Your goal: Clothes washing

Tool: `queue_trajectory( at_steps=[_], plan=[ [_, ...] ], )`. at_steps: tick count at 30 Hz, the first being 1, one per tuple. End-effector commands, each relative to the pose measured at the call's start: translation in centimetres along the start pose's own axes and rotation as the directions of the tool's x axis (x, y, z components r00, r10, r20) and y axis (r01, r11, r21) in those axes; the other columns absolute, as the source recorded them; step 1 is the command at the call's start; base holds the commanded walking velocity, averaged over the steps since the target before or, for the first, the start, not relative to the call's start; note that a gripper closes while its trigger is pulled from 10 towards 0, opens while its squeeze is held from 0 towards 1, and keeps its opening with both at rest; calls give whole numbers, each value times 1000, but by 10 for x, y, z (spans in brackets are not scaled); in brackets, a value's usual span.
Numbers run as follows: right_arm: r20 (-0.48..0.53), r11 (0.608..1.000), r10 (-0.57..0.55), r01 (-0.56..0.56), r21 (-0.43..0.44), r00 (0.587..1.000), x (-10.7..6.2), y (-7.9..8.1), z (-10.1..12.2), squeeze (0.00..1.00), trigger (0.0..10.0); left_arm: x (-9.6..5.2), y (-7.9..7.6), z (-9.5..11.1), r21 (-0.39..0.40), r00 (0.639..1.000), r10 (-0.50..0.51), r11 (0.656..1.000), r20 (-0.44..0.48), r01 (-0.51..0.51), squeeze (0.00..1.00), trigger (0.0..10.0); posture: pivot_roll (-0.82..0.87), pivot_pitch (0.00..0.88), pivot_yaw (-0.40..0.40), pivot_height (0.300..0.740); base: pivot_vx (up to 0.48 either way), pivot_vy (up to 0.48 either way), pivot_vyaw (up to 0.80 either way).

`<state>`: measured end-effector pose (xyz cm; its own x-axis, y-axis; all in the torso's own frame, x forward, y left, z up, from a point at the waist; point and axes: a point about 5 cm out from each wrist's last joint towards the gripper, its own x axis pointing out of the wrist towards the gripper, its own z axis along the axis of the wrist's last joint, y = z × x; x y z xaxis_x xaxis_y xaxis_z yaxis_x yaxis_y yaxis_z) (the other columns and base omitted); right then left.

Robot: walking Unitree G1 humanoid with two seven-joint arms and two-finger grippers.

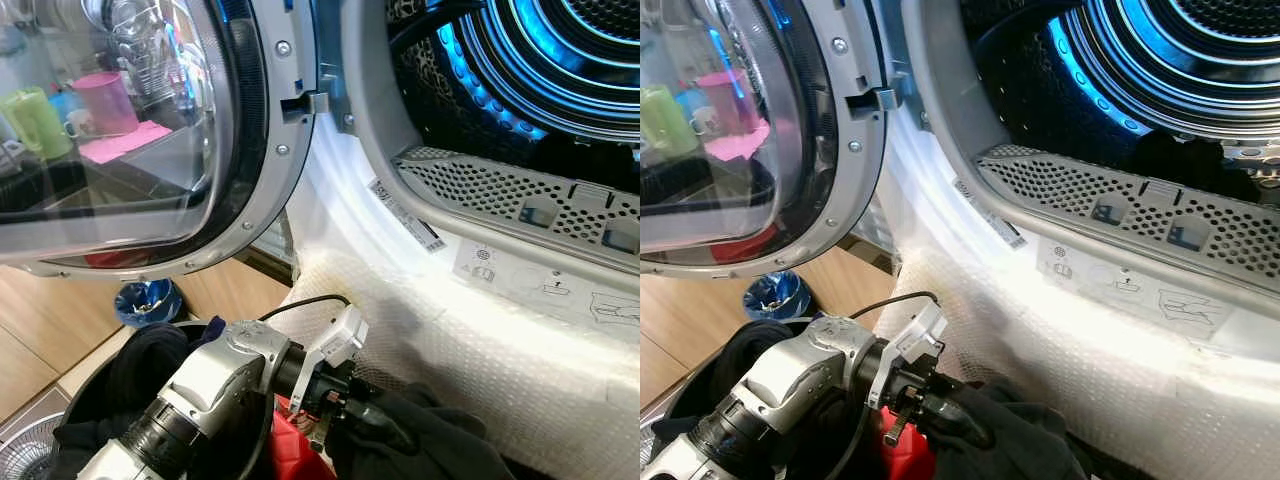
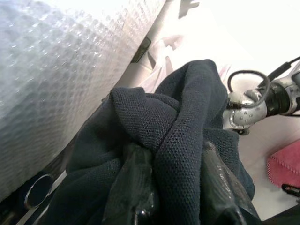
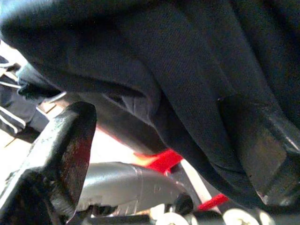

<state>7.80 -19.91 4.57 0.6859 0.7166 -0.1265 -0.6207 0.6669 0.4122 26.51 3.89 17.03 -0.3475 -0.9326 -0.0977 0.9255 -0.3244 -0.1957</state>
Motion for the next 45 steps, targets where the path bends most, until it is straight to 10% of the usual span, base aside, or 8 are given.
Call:
queue_trajectory(
  at_steps=[1,3,4,24,35,45],
  plan=[
    [12,999,-8,8,-33,1000,3,3,0,710,10000,0,-2,11,36,1000,-10,999,22,9,0,0,2,100,121,740,0,0,0],
    [33,999,-9,11,-41,999,6,4,3,608,10000,2,-3,11,36,1000,-15,999,23,15,0,0,1,100,123,740,0,0,0],
    [41,999,-2,4,-48,999,10,5,5,0,10000,3,-3,11,34,999,-16,999,28,15,0,0,-2,100,126,740,0,0,0],
    [90,997,42,-36,-68,995,40,17,8,0,10000,36,12,25,24,984,75,997,164,-80,0,0,-21,86,140,740,0,0,0],
    [137,987,-146,154,-48,980,62,-3,7,0,10000,43,1,23,21,989,20,1000,149,-23,0,0,-19,63,142,740,0,0,0],
    [428,915,-397,385,120,812,66,-21,33,0,10000,38,-14,9,1,996,-70,998,55,70,0,0,-18,45,146,740,0,0,0]
  ],
)
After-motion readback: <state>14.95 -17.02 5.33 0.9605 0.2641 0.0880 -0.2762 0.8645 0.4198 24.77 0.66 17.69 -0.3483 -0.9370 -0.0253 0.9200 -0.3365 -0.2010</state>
